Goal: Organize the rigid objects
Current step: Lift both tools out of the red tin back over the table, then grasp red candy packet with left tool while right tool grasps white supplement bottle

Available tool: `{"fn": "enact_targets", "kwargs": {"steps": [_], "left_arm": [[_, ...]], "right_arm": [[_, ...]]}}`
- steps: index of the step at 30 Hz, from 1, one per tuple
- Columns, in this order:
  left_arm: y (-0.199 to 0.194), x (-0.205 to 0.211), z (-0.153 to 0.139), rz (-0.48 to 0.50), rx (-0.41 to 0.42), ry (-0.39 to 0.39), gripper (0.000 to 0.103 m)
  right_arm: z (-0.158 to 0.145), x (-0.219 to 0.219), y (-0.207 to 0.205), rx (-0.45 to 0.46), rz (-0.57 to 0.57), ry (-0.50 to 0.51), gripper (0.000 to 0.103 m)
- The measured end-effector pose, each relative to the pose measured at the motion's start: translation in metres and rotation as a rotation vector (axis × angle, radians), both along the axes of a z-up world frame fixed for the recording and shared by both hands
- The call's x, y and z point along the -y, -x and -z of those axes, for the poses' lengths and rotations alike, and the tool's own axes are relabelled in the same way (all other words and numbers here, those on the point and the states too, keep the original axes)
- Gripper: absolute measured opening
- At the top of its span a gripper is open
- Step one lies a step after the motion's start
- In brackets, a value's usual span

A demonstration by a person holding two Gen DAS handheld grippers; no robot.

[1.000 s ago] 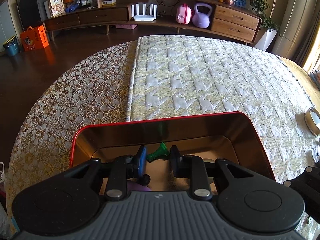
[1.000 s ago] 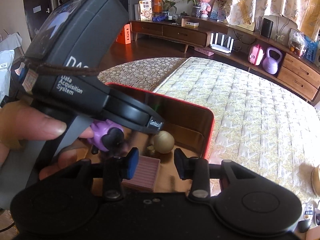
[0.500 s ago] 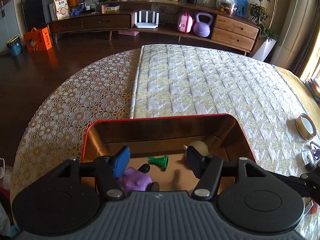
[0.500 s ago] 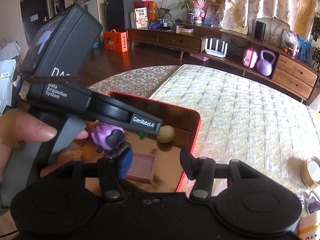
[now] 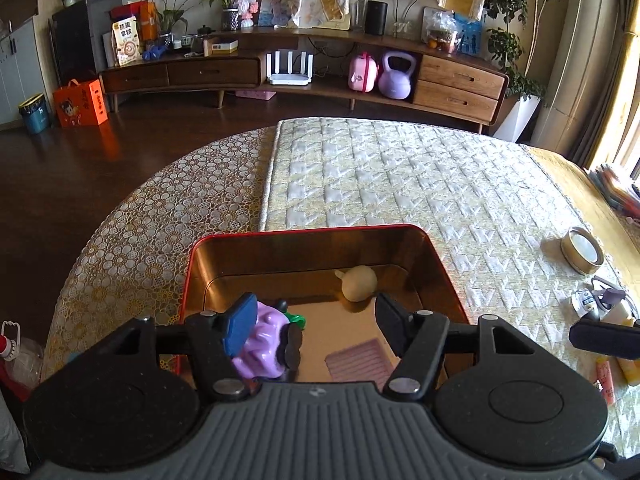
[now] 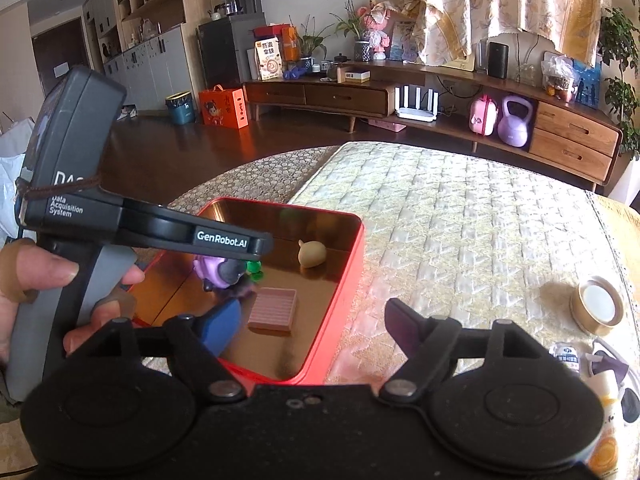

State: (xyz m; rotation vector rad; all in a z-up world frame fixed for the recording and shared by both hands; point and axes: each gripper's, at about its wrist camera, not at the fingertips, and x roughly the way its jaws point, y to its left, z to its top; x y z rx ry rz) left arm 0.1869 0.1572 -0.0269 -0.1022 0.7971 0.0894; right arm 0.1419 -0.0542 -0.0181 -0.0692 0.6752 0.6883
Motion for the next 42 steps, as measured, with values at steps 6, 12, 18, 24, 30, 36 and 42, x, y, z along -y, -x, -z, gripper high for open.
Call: {"fn": "enact_targets", "kwargs": {"steps": [6, 12, 18, 24, 30, 36, 42], "left_arm": [[0.021, 0.021, -0.016, 0.052, 0.04, 0.021, 0.065], [0.043, 0.049, -0.028, 0.108, 0.082, 0.028, 0.075], [0.065, 0.08, -0.029, 0.158, 0.107, 0.048, 0.083], [0.082, 0.11, -0.018, 0.204, 0.097, 0.063, 0.083], [0.086, 0.136, 0.002, 0.226, 0.076, 0.037, 0.083], [0.084, 0.163, 0.024, 0.234, 0.063, -0.013, 0.083], [0.072, 0.178, 0.043, 0.242, 0.072, -0.073, 0.083]], "right_arm": [[-0.006, 0.026, 0.018, 0.006, 0.016, -0.028, 0.091], [-0.006, 0.06, 0.036, 0.016, 0.061, -0.045, 0.1], [-0.001, 0.1, 0.051, 0.015, 0.128, -0.058, 0.103], [0.009, 0.144, 0.058, 0.01, 0.208, -0.06, 0.103], [0.023, 0.178, 0.06, 0.0, 0.27, -0.046, 0.103], [0.036, 0.193, 0.054, -0.001, 0.29, -0.021, 0.102], [0.055, 0.204, 0.037, -0.02, 0.301, 0.015, 0.1]]}}
